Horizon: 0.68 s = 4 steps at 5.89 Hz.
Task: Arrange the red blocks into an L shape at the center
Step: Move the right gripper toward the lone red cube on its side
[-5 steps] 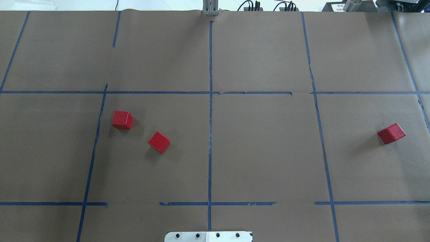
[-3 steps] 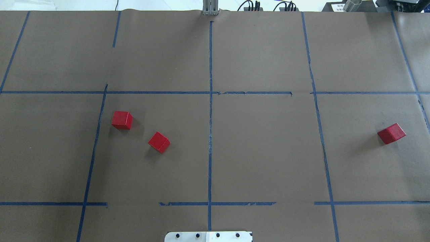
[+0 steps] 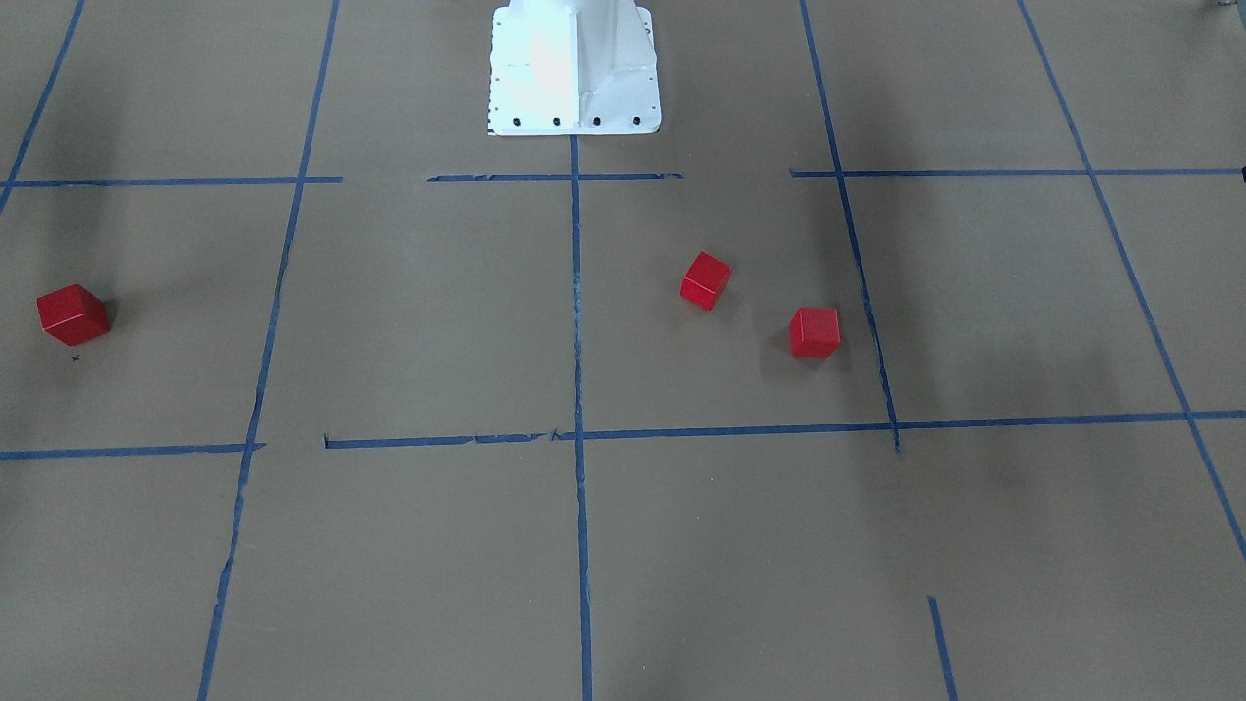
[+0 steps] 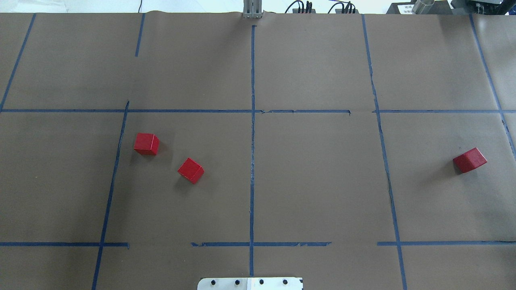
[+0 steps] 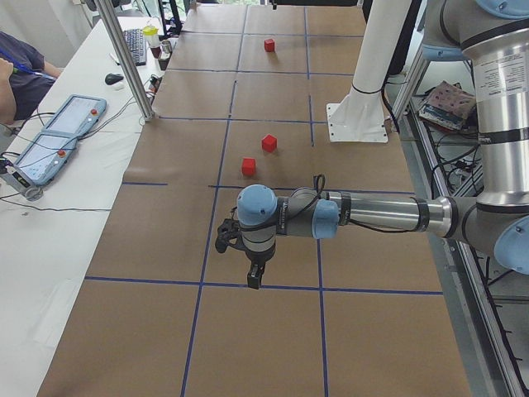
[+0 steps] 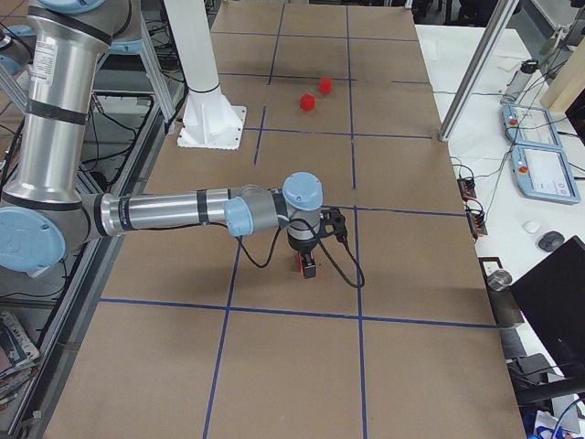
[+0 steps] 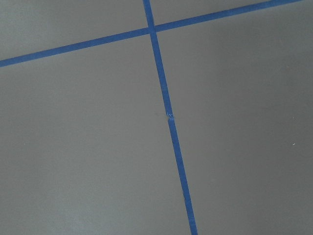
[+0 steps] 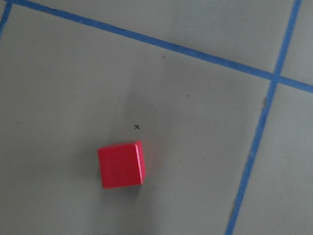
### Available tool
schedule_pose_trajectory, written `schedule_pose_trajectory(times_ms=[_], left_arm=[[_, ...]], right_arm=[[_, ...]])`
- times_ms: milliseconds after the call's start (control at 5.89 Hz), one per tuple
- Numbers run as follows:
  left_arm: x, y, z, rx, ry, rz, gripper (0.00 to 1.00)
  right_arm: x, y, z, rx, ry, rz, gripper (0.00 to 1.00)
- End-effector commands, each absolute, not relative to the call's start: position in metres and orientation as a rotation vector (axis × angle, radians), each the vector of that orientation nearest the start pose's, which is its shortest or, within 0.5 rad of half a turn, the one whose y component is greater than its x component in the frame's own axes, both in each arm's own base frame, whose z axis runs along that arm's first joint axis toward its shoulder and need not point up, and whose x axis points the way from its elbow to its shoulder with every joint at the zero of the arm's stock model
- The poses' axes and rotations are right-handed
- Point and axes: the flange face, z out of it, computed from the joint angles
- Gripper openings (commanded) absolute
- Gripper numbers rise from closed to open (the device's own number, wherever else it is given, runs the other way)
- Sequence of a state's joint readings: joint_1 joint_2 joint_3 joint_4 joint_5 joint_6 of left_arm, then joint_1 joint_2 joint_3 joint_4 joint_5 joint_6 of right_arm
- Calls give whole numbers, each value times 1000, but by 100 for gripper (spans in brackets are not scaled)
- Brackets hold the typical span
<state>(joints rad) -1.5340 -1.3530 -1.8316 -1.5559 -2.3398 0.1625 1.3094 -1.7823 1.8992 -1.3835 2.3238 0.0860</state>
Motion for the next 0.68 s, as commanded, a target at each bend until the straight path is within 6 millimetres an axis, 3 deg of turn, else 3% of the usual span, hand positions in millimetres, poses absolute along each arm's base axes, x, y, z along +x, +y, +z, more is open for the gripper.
schedule_pose_trajectory(times_ms=[0,509], left_arm=[[-49,-404,629,76,768,199,100],[-49,-403,629,76,768,199,100]], right_arm=[[-111,-426,561,158,-790,-359,100],[-143,-442,588,97,-782,-392,100]])
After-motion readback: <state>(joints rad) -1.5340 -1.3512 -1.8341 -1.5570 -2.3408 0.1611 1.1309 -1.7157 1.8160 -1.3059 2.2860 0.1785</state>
